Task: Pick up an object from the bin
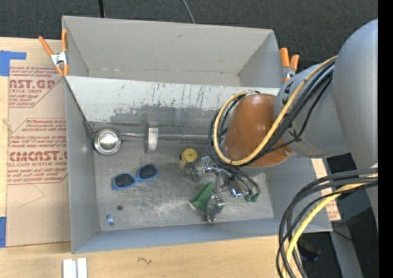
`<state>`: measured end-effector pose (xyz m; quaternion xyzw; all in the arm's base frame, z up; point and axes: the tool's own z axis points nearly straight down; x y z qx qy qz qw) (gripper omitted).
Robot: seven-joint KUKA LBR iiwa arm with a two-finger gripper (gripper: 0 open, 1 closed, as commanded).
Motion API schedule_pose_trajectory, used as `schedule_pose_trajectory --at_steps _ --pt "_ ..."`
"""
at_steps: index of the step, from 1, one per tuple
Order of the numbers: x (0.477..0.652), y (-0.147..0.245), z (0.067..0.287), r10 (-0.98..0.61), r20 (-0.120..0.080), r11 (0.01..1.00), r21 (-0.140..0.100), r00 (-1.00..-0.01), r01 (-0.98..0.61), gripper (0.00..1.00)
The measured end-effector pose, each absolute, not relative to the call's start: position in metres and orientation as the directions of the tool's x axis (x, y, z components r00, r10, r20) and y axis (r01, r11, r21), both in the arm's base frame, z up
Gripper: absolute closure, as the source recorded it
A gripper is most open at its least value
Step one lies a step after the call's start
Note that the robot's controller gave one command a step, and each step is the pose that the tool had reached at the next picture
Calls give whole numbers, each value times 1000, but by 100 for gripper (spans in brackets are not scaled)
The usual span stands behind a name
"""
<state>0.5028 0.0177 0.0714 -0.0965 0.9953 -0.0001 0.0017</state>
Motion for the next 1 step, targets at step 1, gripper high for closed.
schedule_pose_trajectory --at_steps 1 --pt "506 15 159 -467 -5 884 -2 -884 -467 0"
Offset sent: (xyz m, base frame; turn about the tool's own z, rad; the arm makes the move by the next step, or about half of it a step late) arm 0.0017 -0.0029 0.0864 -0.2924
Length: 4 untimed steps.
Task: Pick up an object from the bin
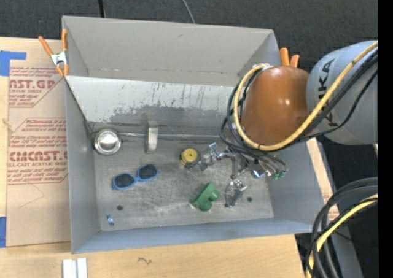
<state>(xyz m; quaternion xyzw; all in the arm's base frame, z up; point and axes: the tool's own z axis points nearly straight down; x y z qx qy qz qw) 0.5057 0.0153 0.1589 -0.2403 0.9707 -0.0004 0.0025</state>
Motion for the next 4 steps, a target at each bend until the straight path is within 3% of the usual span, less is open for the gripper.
schedule_pose_trajectory --at_steps 1,2,3,4 --pt "515 -7 76 -714 1 700 3 -700 -714 0" --pt "515 -7 78 -715 -1 699 1 -699 -715 100" --pt "515 -7 78 -715 -1 699 1 -699 -715 0" --pt "492 42 72 -780 -4 625 -3 -625 -780 0"
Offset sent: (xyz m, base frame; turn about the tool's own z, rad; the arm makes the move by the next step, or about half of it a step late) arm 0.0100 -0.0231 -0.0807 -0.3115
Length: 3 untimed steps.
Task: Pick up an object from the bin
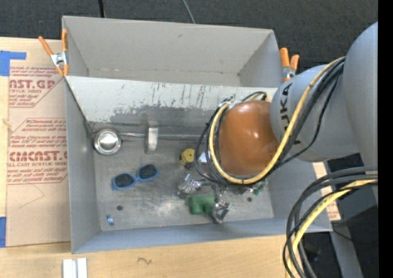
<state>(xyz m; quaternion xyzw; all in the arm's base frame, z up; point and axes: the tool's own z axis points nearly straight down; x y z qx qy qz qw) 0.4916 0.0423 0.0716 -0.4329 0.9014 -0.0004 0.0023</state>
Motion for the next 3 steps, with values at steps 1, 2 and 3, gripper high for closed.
schedule_pose_trajectory --at_steps 1,2,3 --pt "491 40 73 -778 3 628 0 -628 -778 100" --pt "492 41 72 -778 -4 628 -2 -628 -778 0" --pt "487 48 73 -773 -8 634 -10 -634 -773 0"
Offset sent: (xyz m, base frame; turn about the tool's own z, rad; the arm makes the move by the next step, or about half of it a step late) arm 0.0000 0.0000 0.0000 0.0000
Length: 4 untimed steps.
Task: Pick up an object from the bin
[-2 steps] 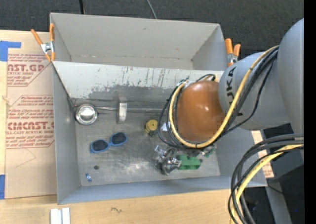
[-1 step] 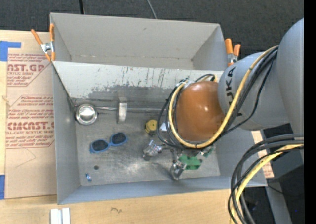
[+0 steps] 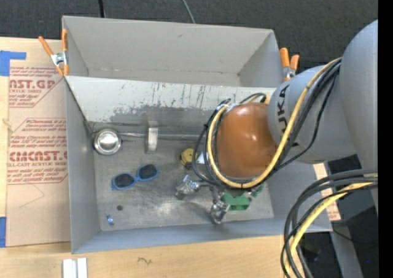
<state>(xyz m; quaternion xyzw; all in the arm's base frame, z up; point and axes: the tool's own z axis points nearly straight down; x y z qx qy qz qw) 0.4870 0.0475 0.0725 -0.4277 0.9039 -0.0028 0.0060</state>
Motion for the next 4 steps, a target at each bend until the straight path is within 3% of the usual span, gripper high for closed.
schedule_pose_trajectory --at_steps 1,2,3,4 --pt "521 114 169 -790 -11 614 -5 -613 -790 0" --pt "524 193 71 -703 -4 711 -1 -711 -703 0" --pt "524 191 73 -701 0 713 0 -713 -701 100" --pt "525 192 72 -701 -10 713 -1 -713 -701 0"
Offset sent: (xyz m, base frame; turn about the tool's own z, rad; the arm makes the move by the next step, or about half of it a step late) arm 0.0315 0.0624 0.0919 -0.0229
